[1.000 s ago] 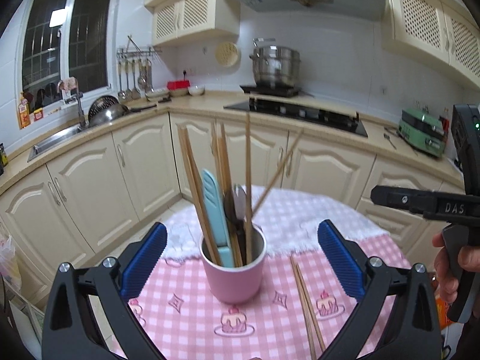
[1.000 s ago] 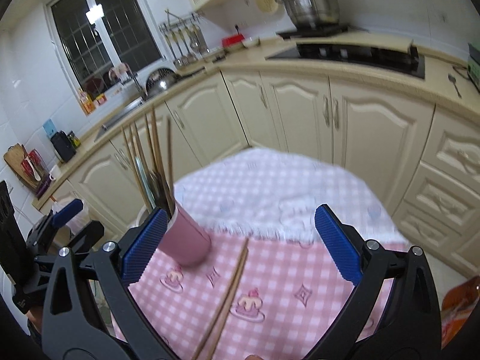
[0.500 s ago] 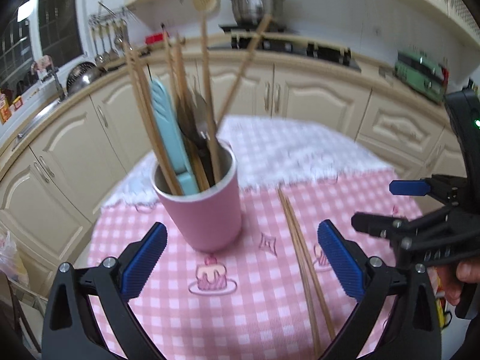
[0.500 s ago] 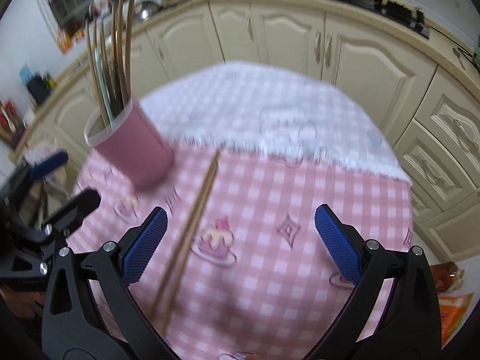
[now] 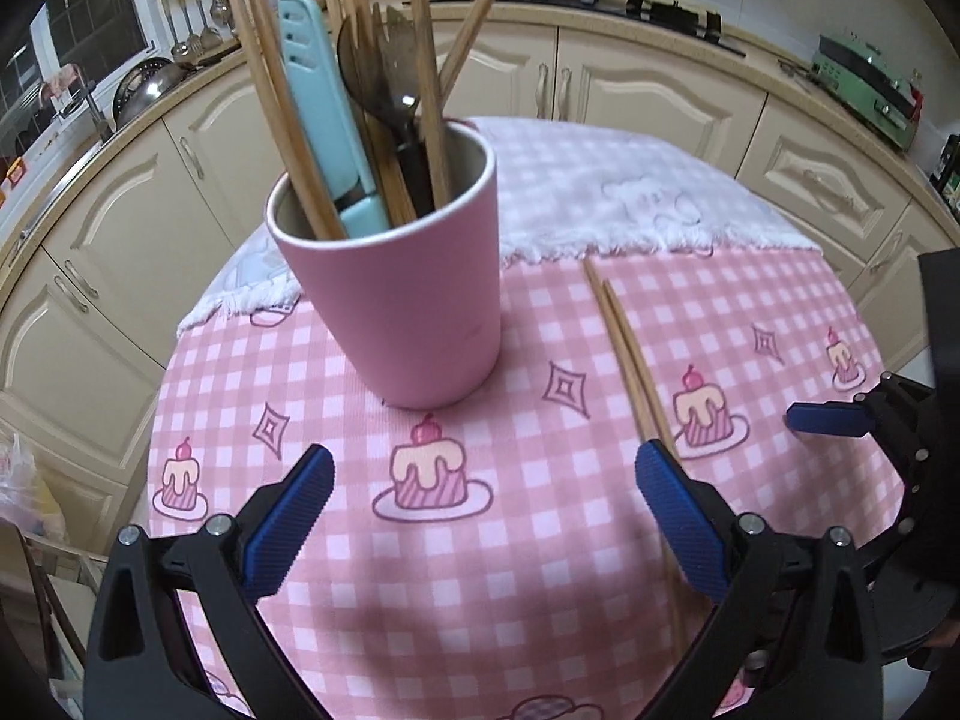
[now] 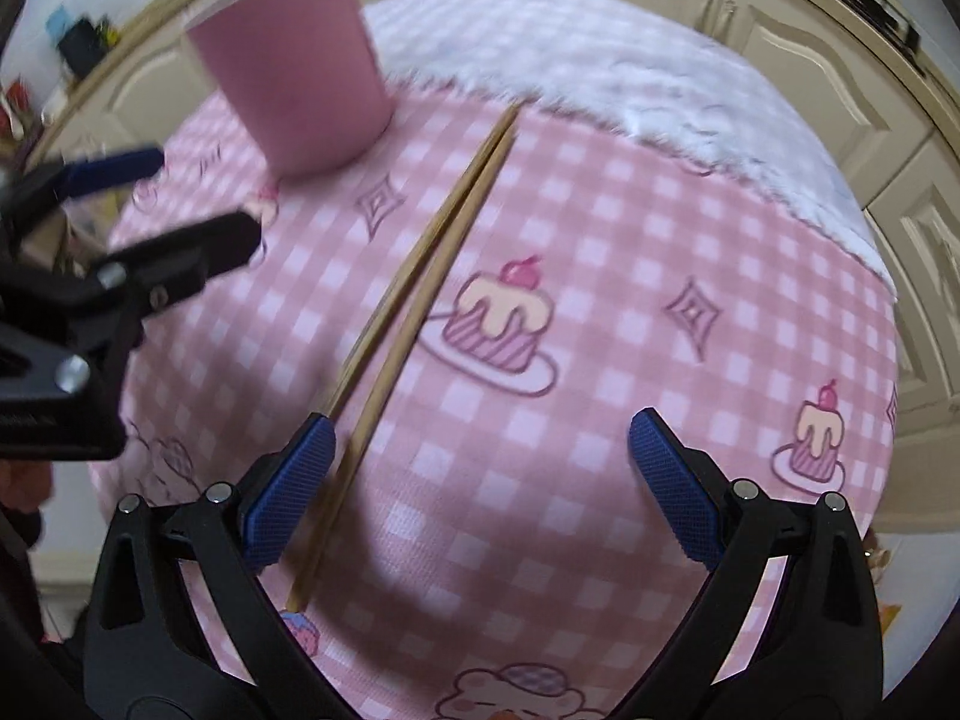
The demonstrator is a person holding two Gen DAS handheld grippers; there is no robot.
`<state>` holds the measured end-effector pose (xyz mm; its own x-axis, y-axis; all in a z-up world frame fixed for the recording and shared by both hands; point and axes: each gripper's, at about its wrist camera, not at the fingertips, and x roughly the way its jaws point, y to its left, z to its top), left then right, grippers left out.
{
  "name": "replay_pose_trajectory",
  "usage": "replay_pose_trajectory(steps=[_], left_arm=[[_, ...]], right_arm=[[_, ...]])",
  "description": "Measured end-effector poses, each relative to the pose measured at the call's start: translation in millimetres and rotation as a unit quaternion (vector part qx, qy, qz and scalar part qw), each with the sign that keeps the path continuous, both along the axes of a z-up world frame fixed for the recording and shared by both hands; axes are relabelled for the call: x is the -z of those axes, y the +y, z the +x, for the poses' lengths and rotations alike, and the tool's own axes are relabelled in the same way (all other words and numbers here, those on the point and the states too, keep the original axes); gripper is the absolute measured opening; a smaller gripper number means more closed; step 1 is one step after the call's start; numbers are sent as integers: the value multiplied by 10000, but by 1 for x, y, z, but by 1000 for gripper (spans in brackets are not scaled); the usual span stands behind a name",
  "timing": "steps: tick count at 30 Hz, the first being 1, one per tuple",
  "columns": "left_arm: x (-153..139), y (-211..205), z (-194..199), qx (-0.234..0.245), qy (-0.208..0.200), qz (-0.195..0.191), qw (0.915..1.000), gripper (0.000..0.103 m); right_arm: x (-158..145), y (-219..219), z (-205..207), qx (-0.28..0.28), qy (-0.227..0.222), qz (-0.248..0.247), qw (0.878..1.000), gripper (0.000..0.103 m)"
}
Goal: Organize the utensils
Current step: 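Move both open grippers down toward the last two chopsticks on the cloth, then grasp one chopstick with the left gripper while the right gripper grasps the other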
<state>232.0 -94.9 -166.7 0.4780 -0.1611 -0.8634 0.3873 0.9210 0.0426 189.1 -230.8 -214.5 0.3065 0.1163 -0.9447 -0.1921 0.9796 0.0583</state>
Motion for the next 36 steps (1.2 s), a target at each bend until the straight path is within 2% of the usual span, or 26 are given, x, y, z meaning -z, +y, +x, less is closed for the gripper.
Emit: replay_pose_trajectory(steps=[5, 10, 14, 20, 22, 23, 24, 26, 28, 30, 32, 36], left_arm=[[4, -6, 1, 165, 105, 77, 9998, 98], [11, -22, 5, 323, 279, 96, 9990, 98], [21, -31, 10, 368, 509, 89, 9980, 98], [35, -49, 23, 394, 872, 158, 9953, 98], [40, -56, 28, 409, 1038, 202, 9935, 95], [43, -59, 30, 425, 1109, 228, 9927, 91], [47, -65, 34, 448, 1239, 270, 9909, 81], [50, -73, 39, 508, 1292, 453, 9893, 79], [49, -79, 44, 565, 1323, 527, 9882, 71], [48, -81, 54, 523, 1433, 569, 9867, 64], [49, -85, 59, 607, 1530, 612, 9845, 61], [50, -85, 68, 628, 1722, 553, 9815, 51]], right_arm=[[4, 4, -4, -157, -16, -315, 9994, 96], [3, -16, -3, -14, 22, -401, 9992, 96], [2, -31, 1, -10, 86, -453, 9989, 96], [2, -46, 11, -261, 237, -532, 9980, 96], [5, -50, 23, -428, 370, -538, 9969, 96], [5, -51, 28, -497, 418, -517, 9965, 95], [5, -52, 33, -558, 485, -446, 9963, 91], [2, -53, 48, -665, 568, -496, 9949, 85], [0, -50, 54, -792, 597, -582, 9934, 78], [-2, -47, 64, -889, 711, -485, 9923, 65], [-5, -45, 75, -879, 748, -489, 9921, 54], [-10, -43, 96, -944, 837, -393, 9912, 49]])
